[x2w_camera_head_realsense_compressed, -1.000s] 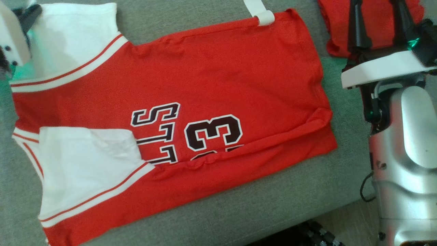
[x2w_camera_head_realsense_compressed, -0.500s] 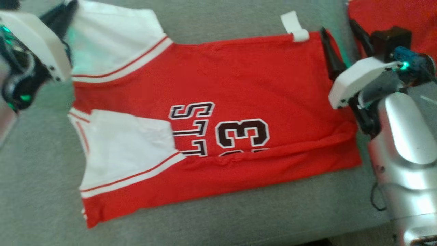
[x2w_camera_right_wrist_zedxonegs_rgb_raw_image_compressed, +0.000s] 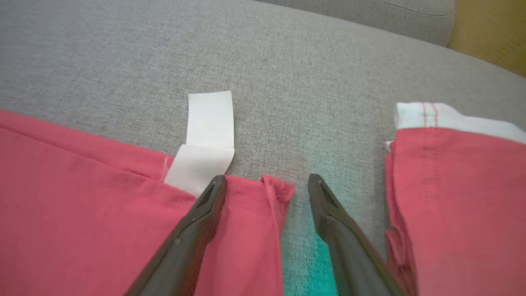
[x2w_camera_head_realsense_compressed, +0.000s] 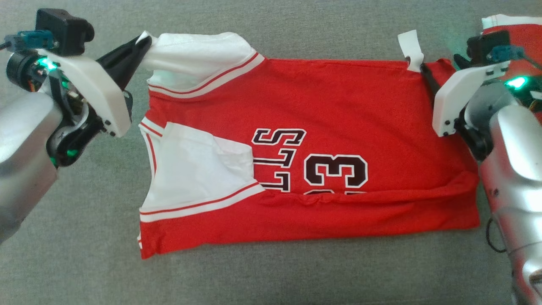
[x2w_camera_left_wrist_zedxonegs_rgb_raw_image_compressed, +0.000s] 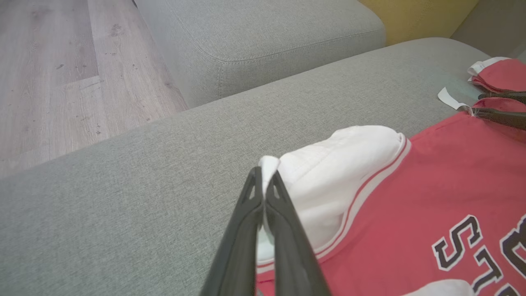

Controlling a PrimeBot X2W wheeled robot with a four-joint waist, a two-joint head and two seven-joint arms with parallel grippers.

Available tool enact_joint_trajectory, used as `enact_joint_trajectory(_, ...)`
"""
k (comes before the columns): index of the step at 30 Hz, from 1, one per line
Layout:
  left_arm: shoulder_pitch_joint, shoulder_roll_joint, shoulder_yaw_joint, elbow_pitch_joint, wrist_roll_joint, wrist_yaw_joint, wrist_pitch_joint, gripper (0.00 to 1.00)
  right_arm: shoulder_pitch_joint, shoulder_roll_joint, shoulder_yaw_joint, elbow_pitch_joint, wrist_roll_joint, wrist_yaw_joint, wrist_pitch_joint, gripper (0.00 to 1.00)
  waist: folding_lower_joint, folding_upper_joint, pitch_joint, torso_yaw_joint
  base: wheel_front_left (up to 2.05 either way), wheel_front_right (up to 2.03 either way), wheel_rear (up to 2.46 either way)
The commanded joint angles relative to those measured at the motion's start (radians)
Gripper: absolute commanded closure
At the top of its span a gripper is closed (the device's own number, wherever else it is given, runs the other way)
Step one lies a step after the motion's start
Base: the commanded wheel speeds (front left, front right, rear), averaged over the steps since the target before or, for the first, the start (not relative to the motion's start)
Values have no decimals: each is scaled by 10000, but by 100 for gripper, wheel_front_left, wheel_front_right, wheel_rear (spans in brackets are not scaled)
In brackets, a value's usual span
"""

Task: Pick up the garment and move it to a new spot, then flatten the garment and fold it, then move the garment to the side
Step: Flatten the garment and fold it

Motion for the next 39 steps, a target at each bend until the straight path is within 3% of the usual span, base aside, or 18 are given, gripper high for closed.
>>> enact_joint_trajectory(1, -406, 329, 388, -124, 1, 17, -110, 100, -228, -134, 153, -135, -39, -9, 138, 0, 1, 0, 14, 14, 0, 0, 0)
enact_joint_trajectory(7, -542, 284, 185, 2, -131, 17, -192, 100, -471, -161, 398, 554, 112, -9, 729, 0, 1, 0, 20, -55, 0, 0, 0)
enact_joint_trajectory(8, -571, 288, 139, 98, -195, 17, -235, 100, -515, -100, 596, 642, 319, -9, 853, 17, 1, 0, 14, -112, 0, 0, 0)
enact_joint_trajectory(9, -588, 288, 127, 163, -227, 17, -260, 100, -541, -65, 686, 641, 470, -9, 853, 81, 1, 0, 15, -139, 0, 0, 0)
enact_joint_trajectory(10, -608, 285, 121, 231, -257, 17, -289, 100, -580, -47, 748, 628, 624, -9, 830, 100, 1, 0, 25, -164, 0, 0, 0)
enact_joint_trajectory(24, -1517, -146, 421, 1622, 27, 17, -1508, 100, -2259, 158, 293, 331, 1622, -9, -1046, 100, 1, 0, 452, -292, 0, 0, 0)
enact_joint_trajectory(39, -3304, -969, 812, 3725, 748, 17, -3324, 100, -4366, 906, -558, 1460, 1085, -9, -3498, 100, 1, 0, 1063, -461, 0, 0, 0)
